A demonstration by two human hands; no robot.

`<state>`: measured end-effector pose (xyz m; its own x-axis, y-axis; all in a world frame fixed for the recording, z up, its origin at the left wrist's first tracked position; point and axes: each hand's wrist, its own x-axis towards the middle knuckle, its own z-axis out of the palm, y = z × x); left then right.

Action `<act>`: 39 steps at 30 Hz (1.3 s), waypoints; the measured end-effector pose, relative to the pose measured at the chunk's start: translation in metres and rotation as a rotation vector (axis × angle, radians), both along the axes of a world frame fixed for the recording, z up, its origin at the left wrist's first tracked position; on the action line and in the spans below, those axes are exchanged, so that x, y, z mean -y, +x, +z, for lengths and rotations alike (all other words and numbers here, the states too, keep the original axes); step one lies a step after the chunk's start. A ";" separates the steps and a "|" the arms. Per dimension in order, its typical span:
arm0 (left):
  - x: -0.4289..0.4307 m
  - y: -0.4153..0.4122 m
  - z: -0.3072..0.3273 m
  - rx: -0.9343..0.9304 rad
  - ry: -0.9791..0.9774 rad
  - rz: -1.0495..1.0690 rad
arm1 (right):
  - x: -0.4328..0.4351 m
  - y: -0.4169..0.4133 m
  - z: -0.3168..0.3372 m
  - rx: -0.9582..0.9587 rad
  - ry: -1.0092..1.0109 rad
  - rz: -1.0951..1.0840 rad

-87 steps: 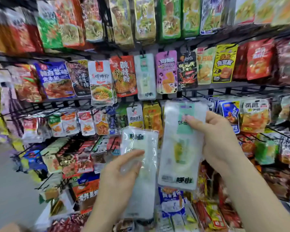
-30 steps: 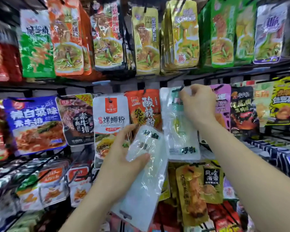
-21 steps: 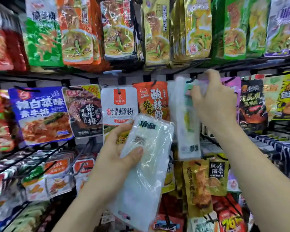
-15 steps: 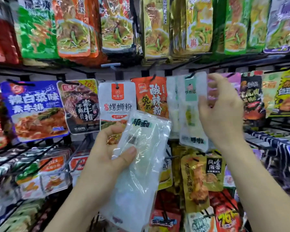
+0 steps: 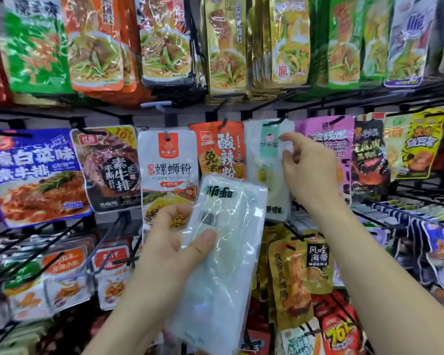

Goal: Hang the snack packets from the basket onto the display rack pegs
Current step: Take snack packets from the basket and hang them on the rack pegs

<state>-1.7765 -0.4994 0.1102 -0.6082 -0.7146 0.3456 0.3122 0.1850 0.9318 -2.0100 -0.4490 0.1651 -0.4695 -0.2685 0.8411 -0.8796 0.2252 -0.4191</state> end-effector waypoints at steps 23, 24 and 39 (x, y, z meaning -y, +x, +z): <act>0.013 0.018 0.009 -0.250 -0.592 0.022 | -0.073 0.062 -0.053 1.030 -0.197 0.801; 0.011 0.018 0.009 -0.236 -0.647 0.009 | -0.074 0.061 -0.052 1.033 -0.201 0.798; 0.016 -0.024 0.009 0.096 -0.609 0.113 | -0.077 0.066 -0.056 1.044 -0.240 0.971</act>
<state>-1.8002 -0.5151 0.1190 -0.5888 -0.4686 0.6585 0.1796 0.7185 0.6719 -1.9440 -0.3715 0.1094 -0.6040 -0.7367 0.3042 0.0837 -0.4383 -0.8949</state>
